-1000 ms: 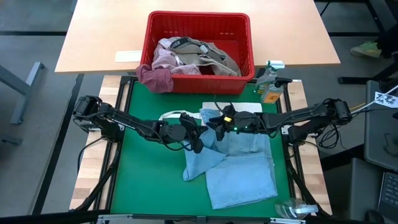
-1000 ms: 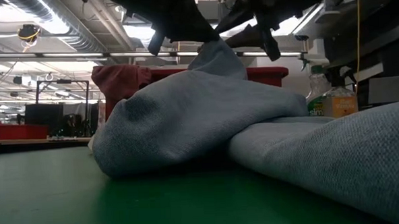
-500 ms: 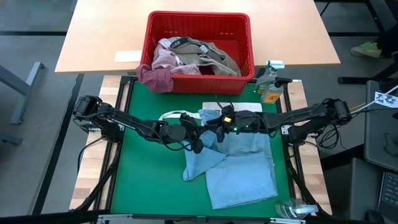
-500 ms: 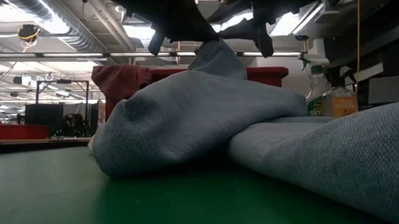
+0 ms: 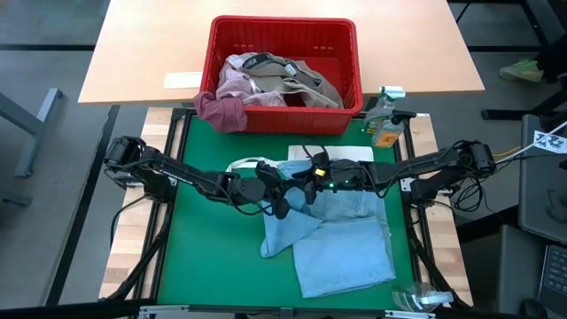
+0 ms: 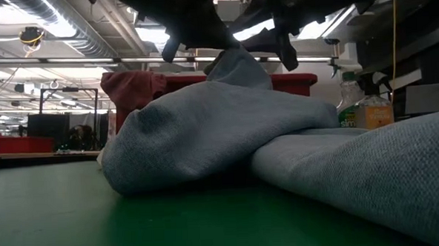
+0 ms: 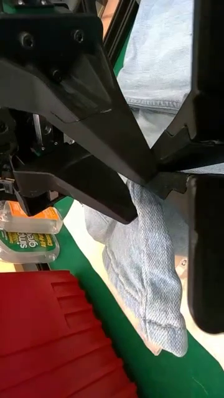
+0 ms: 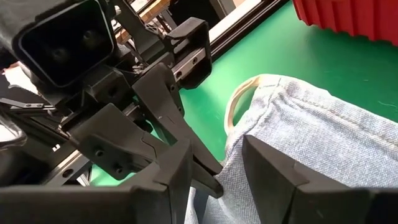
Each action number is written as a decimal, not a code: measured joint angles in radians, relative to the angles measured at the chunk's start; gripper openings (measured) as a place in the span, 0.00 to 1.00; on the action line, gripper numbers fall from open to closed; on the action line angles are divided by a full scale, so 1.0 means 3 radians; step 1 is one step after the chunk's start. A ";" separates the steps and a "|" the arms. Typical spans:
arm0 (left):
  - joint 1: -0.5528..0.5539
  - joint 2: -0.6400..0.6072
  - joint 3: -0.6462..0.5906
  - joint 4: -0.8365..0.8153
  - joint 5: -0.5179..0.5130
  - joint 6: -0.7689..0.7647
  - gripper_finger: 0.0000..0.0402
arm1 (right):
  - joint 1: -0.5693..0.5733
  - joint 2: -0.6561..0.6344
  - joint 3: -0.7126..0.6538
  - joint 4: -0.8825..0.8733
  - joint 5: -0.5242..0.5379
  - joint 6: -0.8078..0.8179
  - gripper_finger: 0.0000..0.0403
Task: Fold Laundry from Bin
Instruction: Fold the blue pants from the red laundry basket
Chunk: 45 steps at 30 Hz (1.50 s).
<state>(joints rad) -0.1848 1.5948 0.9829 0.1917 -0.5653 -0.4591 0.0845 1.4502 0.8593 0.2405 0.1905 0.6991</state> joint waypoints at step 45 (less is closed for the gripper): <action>-0.0037 0.0192 -0.0001 0.0096 0.0009 0.0084 0.00 | 0.0002 0.0027 0.0000 -0.0517 0.0130 -0.0041 0.02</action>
<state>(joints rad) -0.1959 1.6524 0.9825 0.2206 -0.5625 -0.4340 0.0850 1.4582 0.8593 0.0853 0.2295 0.6868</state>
